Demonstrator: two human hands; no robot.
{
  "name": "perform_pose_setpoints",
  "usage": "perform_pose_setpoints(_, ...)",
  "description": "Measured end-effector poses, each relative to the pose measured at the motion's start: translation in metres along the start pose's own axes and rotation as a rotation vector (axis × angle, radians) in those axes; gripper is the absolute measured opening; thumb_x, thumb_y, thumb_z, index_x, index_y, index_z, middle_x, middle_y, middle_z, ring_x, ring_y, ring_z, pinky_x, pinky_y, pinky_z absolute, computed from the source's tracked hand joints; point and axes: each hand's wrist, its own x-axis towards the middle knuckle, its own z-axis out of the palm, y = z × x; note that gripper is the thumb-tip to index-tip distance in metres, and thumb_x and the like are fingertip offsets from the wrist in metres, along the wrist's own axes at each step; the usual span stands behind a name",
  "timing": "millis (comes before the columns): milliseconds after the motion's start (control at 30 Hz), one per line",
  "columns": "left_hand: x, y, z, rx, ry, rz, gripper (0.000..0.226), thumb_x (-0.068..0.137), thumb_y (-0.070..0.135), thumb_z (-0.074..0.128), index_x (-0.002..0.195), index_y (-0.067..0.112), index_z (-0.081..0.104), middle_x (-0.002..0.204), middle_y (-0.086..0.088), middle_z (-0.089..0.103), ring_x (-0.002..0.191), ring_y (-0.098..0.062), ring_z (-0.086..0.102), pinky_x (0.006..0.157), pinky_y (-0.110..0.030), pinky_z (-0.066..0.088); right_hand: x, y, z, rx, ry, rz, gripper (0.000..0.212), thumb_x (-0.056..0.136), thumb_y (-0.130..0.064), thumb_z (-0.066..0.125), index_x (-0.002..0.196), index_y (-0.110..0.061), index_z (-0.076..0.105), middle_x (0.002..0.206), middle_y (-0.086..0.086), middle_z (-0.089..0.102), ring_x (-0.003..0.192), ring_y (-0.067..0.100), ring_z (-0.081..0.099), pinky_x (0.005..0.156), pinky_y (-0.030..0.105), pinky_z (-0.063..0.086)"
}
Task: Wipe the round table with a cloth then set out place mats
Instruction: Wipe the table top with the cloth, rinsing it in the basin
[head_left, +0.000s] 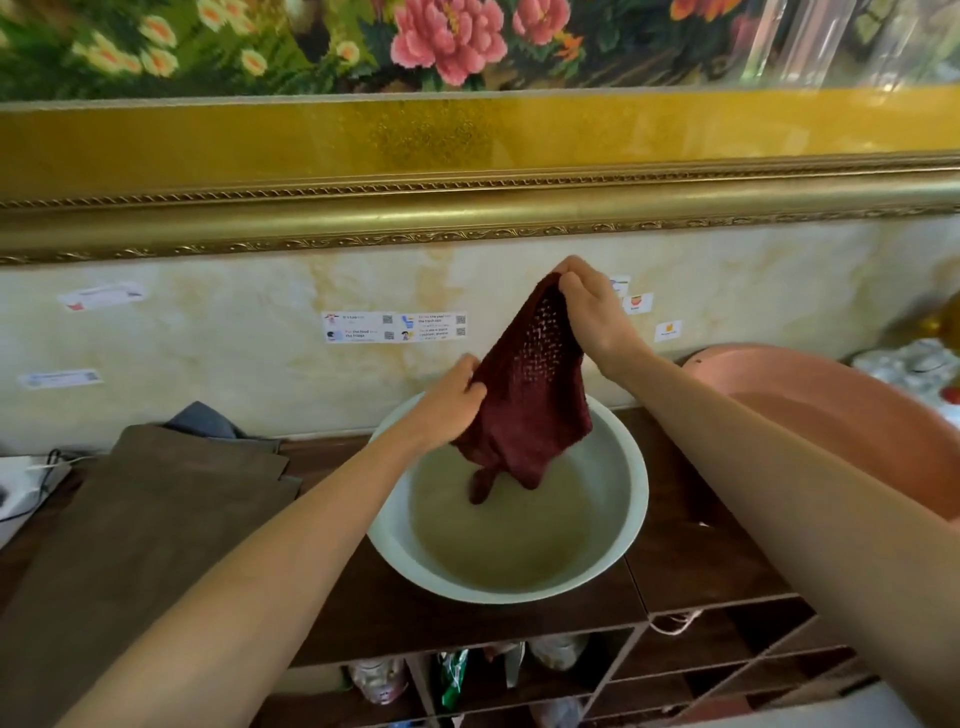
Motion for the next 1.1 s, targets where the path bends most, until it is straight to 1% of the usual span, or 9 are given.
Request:
perform_pose_setpoints(133,0.002,0.039,-0.029,-0.124,0.208,0.155,0.020,0.094,0.034,0.057,0.106,0.019,0.051,0.094,0.003,0.063,0.079,-0.012,0.062,0.070,-0.028,0.048,0.009,-0.013,-0.011,0.068,0.146,-0.078,0.014,0.091,-0.015,0.033,0.086,-0.009,0.045,0.079,0.002,0.043,0.078,0.014,0.041,0.066,0.030,0.033)
perform_pose_setpoints(333,0.006,0.001,-0.029,0.385,0.308,0.290,0.018,0.094,0.013,0.057,0.109,0.005,0.063,0.096,-0.007,0.056,0.095,-0.026,0.056,0.075,-0.023,0.034,-0.012,0.043,0.004,-0.447,-0.079,-0.134,0.018,0.090,-0.018,0.059,0.089,-0.005,0.047,0.076,0.011,0.057,0.071,0.026,0.054,0.063,0.036,0.039)
perform_pose_setpoints(533,-0.001,-0.075,0.041,0.765,-0.247,0.106,0.052,0.097,0.004,0.040,0.147,0.015,0.036,0.147,-0.009,0.039,0.137,-0.029,0.034,0.112,-0.040,0.030,-0.061,0.127,0.041,-0.876,-0.746,-0.002,0.039,0.103,-0.024,0.038,0.137,-0.005,0.037,0.142,0.017,0.045,0.127,0.034,0.044,0.099,0.038,0.034)
perform_pose_setpoints(633,-0.006,-0.090,0.072,0.841,-0.514,-0.099,0.058,0.104,0.021,0.028,0.154,0.025,-0.002,0.162,0.002,-0.005,0.148,-0.026,-0.008,0.119,-0.053,0.003,-0.079,0.159,0.054,-1.094,-1.020,0.116,0.061,0.104,-0.029,0.030,0.155,-0.019,-0.002,0.162,0.007,-0.006,0.149,0.027,-0.003,0.120,0.046,0.004)
perform_pose_setpoints(733,-0.008,-0.100,0.084,0.821,-0.589,-0.208,0.064,0.104,0.030,0.029,0.152,0.027,-0.014,0.159,0.001,-0.019,0.146,-0.026,-0.017,0.118,-0.053,-0.006,-0.079,0.172,0.063,-1.143,-1.102,0.201,0.066,0.103,-0.036,0.027,0.153,-0.026,-0.015,0.159,0.003,-0.022,0.145,0.028,-0.023,0.118,0.050,-0.012)
perform_pose_setpoints(833,0.000,-0.110,0.090,0.808,-0.529,-0.208,0.064,0.102,0.023,0.036,0.154,0.030,0.000,0.162,-0.002,-0.007,0.148,-0.030,-0.001,0.118,-0.055,0.005,-0.077,0.173,0.064,-1.164,-1.110,0.202,0.068,0.101,-0.038,0.029,0.153,-0.025,-0.014,0.160,0.005,-0.022,0.146,0.029,-0.021,0.118,0.050,-0.009)
perform_pose_setpoints(900,0.004,-0.109,0.086,0.703,-0.444,-0.169,0.051,0.099,0.017,0.040,0.149,0.028,0.032,0.154,-0.009,0.032,0.139,-0.033,0.032,0.112,-0.049,0.029,-0.074,0.172,0.058,-1.098,-1.058,0.167,0.062,0.101,-0.030,0.034,0.155,-0.021,0.005,0.162,0.009,-0.001,0.149,0.031,0.003,0.120,0.048,0.008)
perform_pose_setpoints(967,0.005,-0.102,0.075,0.575,-0.334,-0.114,0.036,0.099,0.015,0.043,0.132,0.020,0.056,0.133,-0.011,0.058,0.121,-0.032,0.052,0.101,-0.042,0.042,-0.067,0.169,0.047,-0.992,-0.872,0.136,0.044,0.101,-0.025,0.037,0.145,-0.017,0.039,0.149,0.013,0.040,0.132,0.033,0.041,0.107,0.043,0.036)
perform_pose_setpoints(1100,0.011,-0.072,0.038,0.286,-0.108,-0.058,0.025,0.098,0.011,0.048,0.114,0.011,0.068,0.115,-0.007,0.068,0.108,-0.024,0.060,0.090,-0.030,0.043,-0.040,0.141,0.026,-0.645,-0.392,0.110,0.030,0.098,-0.017,0.047,0.123,-0.014,0.063,0.124,0.009,0.064,0.114,0.029,0.057,0.095,0.039,0.045)
